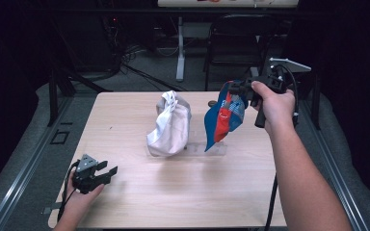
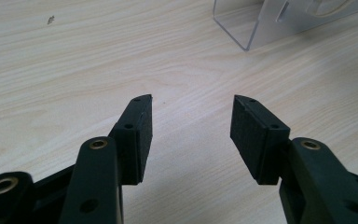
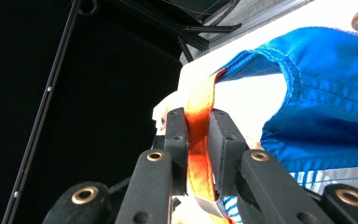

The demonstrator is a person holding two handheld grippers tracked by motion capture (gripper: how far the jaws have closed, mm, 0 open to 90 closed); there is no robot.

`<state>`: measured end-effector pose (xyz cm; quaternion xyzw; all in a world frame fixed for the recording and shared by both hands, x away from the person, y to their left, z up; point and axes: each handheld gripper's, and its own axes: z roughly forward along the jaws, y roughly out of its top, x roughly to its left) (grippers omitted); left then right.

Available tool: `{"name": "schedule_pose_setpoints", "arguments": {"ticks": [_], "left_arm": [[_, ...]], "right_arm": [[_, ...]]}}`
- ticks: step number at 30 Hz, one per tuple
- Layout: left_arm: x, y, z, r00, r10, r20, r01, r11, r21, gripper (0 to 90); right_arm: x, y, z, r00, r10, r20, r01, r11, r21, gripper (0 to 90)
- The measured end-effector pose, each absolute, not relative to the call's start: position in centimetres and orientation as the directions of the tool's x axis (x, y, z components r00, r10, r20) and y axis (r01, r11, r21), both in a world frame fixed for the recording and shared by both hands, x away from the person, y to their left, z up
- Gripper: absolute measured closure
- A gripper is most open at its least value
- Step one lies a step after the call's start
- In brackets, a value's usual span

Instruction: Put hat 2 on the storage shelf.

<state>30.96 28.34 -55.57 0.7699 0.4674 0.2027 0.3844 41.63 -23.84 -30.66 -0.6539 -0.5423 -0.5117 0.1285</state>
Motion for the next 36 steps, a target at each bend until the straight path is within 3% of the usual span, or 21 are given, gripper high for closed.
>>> {"name": "schedule_pose_setpoints", "arguments": {"ticks": [36], "left_arm": [[30.9, 28.2, -55.6, 0.484, 0.874, -0.037, 0.558, -0.276, 0.782, 49.4]], "right_arm": [[41.2, -22.5, -36.2, -0.096, 0.646, 0.757, 0.893, -0.280, 0.353, 78.4]]}}
